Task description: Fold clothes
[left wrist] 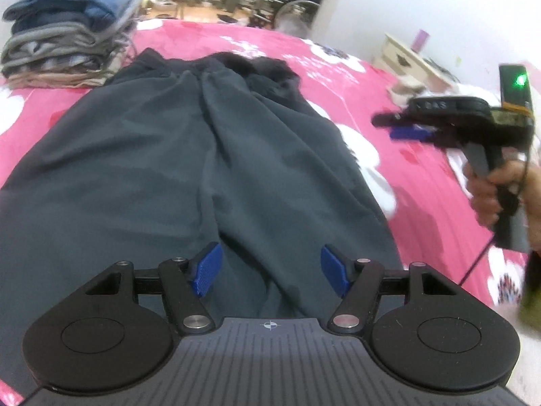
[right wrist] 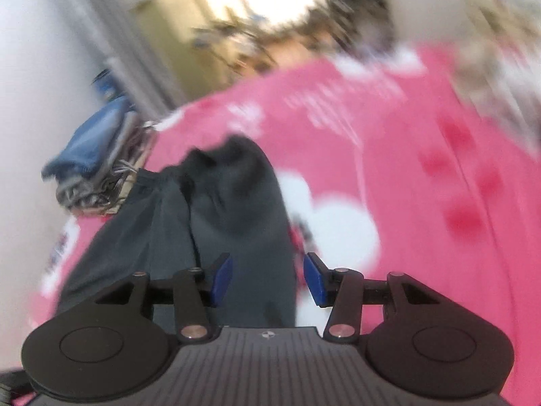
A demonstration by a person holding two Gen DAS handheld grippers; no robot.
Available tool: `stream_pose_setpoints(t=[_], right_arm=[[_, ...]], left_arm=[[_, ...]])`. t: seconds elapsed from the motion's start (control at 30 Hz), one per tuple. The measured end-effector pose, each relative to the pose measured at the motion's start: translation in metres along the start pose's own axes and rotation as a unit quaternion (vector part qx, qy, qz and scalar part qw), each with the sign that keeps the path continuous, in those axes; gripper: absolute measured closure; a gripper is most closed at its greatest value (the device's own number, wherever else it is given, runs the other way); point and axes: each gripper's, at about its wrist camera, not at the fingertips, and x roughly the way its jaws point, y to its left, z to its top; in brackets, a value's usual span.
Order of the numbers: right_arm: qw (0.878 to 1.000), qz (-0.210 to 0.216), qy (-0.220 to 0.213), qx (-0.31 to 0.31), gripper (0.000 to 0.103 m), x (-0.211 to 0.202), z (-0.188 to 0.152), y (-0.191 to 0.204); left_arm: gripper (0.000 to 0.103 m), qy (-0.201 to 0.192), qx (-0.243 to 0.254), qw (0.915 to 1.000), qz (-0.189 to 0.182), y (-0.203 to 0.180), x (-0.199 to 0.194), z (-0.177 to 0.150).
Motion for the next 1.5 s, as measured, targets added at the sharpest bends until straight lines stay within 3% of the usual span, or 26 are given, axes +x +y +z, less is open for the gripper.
stream_pose_setpoints(t=[0.27, 0.57, 0.6, 0.63, 0.7, 0.83, 0.93, 1.03, 1.13, 1.23, 1.37, 1.47, 1.5], right_arm=[[0.988, -0.003, -0.017, -0.152, 0.061, 0.103, 0.054, 0.062], [0.976, -0.061, -0.001, -0.207, 0.062, 0.209, 0.078, 0.098], [0.975, -0.071, 0.003, -0.211, 0.066, 0.216, 0.079, 0.097], [0.974, -0.080, 0.006, -0.212, 0.079, 0.221, 0.081, 0.096], [0.980, -0.071, 0.009, -0.185, 0.092, 0.216, 0.091, 0.086], [0.998, 0.018, 0.024, -0.060, 0.096, 0.191, 0.122, 0.053], [0.993, 0.092, 0.054, 0.052, 0.098, 0.183, 0.144, 0.022], [0.980, 0.102, 0.072, 0.153, 0.098, 0.194, 0.159, -0.011], [0.975, 0.058, 0.044, 0.210, 0.097, 0.200, 0.165, -0.036], [0.974, 0.046, 0.025, 0.219, 0.097, 0.196, 0.162, -0.042], [0.982, 0.084, 0.084, 0.144, 0.094, 0.183, 0.147, -0.001], [0.978, 0.077, 0.154, 0.117, 0.076, 0.183, 0.131, 0.030], [0.977, 0.058, 0.171, 0.114, 0.064, 0.184, 0.126, 0.037]], left_arm=[[0.038, -0.019, -0.031, 0.9993, 0.009, 0.025, 0.023, 0.009], [0.038, -0.014, -0.042, 0.9990, -0.009, 0.039, 0.044, 0.001], [0.038, -0.015, -0.042, 0.9989, -0.011, 0.040, 0.045, 0.000], [0.038, -0.016, -0.043, 0.9989, -0.013, 0.041, 0.045, 0.000], [0.038, -0.018, -0.044, 0.9988, -0.015, 0.042, 0.046, -0.002], [0.038, -0.021, -0.053, 0.9980, -0.028, 0.050, 0.045, -0.001], [0.038, -0.021, -0.062, 0.9972, -0.036, 0.056, 0.045, 0.001], [0.038, -0.017, -0.071, 0.9964, -0.043, 0.061, 0.047, 0.002], [0.038, -0.016, -0.075, 0.9960, -0.046, 0.063, 0.046, 0.003], [0.038, -0.017, -0.079, 0.9957, -0.046, 0.065, 0.045, 0.003], [0.038, -0.017, -0.084, 0.9951, -0.049, 0.067, 0.045, 0.003], [0.038, -0.016, -0.083, 0.9952, -0.049, 0.066, 0.047, 0.004], [0.038, -0.017, -0.083, 0.9952, -0.048, 0.066, 0.047, 0.004]])
